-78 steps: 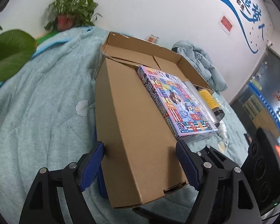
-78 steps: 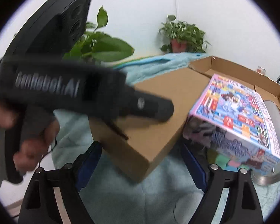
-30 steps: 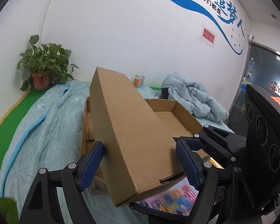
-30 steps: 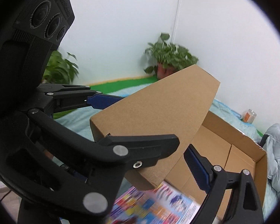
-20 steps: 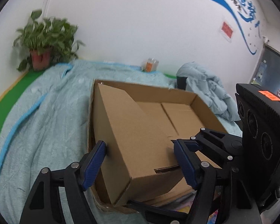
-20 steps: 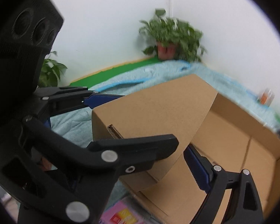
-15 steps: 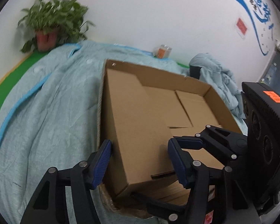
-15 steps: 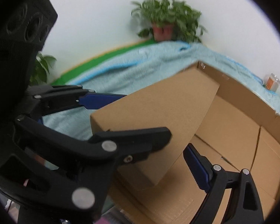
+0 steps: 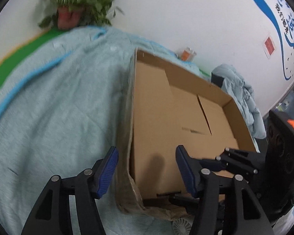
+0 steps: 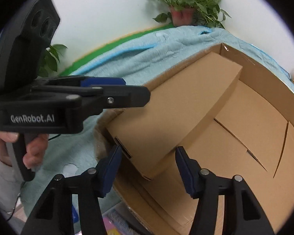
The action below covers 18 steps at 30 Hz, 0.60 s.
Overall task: Organize rigid objects
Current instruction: 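Open the left gripper and withdraw it from the box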
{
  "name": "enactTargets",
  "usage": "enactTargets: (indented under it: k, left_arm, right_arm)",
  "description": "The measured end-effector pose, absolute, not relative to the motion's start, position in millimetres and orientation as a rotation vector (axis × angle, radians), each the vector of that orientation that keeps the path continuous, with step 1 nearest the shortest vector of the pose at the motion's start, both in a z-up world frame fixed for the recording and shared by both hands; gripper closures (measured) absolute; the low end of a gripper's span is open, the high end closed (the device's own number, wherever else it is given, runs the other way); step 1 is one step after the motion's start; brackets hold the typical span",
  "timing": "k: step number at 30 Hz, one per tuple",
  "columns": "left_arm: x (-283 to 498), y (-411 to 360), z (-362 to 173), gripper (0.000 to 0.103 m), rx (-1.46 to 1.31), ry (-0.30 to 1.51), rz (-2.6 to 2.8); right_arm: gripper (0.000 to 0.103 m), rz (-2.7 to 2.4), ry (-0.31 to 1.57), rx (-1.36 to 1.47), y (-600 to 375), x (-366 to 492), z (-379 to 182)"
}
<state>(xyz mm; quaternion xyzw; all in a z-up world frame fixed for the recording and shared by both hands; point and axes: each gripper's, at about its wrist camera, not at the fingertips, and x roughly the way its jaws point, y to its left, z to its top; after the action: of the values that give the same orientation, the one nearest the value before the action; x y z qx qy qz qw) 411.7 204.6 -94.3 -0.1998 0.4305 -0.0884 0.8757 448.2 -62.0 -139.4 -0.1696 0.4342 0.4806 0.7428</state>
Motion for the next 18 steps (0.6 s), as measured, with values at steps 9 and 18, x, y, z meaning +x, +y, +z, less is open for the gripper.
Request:
enactTargets:
  k: [9, 18]
  left_arm:
    - [381.3, 180.0, -94.4, 0.050, -0.325, 0.917, -0.155]
    - [285.0, 153.7, -33.1, 0.001, -0.214, 0.648, -0.027]
  right_arm:
    - [0.043, 1.049, 0.974, -0.362, -78.2, 436.0, -133.0]
    - [0.001, 0.726, 0.757, -0.194, -194.3, 375.9, -70.4]
